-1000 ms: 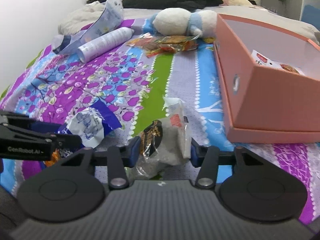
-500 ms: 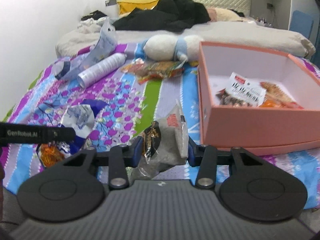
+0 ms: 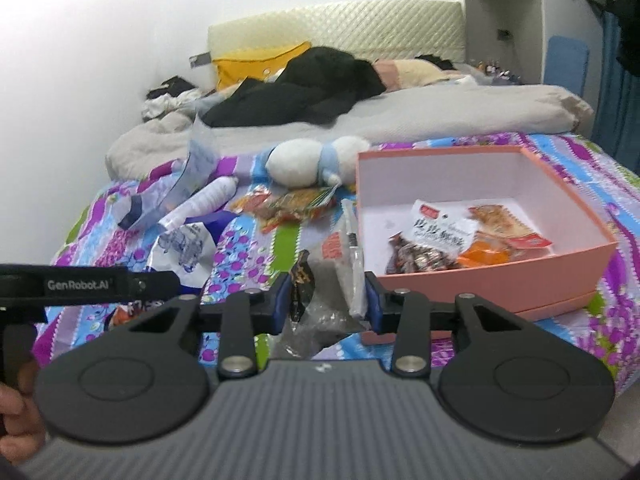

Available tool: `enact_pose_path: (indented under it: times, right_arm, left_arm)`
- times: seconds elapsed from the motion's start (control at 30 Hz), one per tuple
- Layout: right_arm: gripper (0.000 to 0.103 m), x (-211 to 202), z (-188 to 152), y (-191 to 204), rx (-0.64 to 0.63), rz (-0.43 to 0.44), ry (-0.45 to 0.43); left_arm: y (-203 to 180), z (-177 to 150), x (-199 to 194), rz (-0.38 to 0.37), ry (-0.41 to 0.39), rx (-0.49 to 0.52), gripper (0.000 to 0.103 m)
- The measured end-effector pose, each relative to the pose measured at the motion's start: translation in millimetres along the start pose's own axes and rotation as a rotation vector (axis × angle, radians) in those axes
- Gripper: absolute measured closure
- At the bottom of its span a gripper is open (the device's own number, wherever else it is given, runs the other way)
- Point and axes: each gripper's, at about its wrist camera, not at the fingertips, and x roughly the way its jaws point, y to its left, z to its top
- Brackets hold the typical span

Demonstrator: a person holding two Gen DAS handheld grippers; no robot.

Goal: Organize snacks
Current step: 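Carry the blue chip bag and clear candy bag with both grippers over the pink box, then open both grippers to drop the two bags into the pink box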

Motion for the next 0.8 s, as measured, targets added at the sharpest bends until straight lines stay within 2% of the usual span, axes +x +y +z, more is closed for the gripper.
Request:
enact_pose_path:
  times: [0.2,0.4,0.63,0.8]
  right_arm:
    - [0.067,-19.6,-5.0,-20.1,0.056,-0.051,-0.004]
    - [0.067,-24.0,-5.6,-42.1,0.093,-0.098,0.003]
    - [0.068,-7.5,17.6,-74.2,0.127,-0.142,-0.015]
    - [0.068,24.7,39.6,-101.8,0.137,-0.155,-0.004]
  left_arm:
    - [-28.6,-3.2,-0.3,-0.068,0.013,0.021,0.049]
    - [-58.6,-0.3,17.9,-0.122,0.043,0.046,0.049]
    - [-90.9,28.9,60.7,-0.165,0.071,0.062,0.049]
    - [-113.1,56.1,102.7,-0.178,0.087,0.081,0.049]
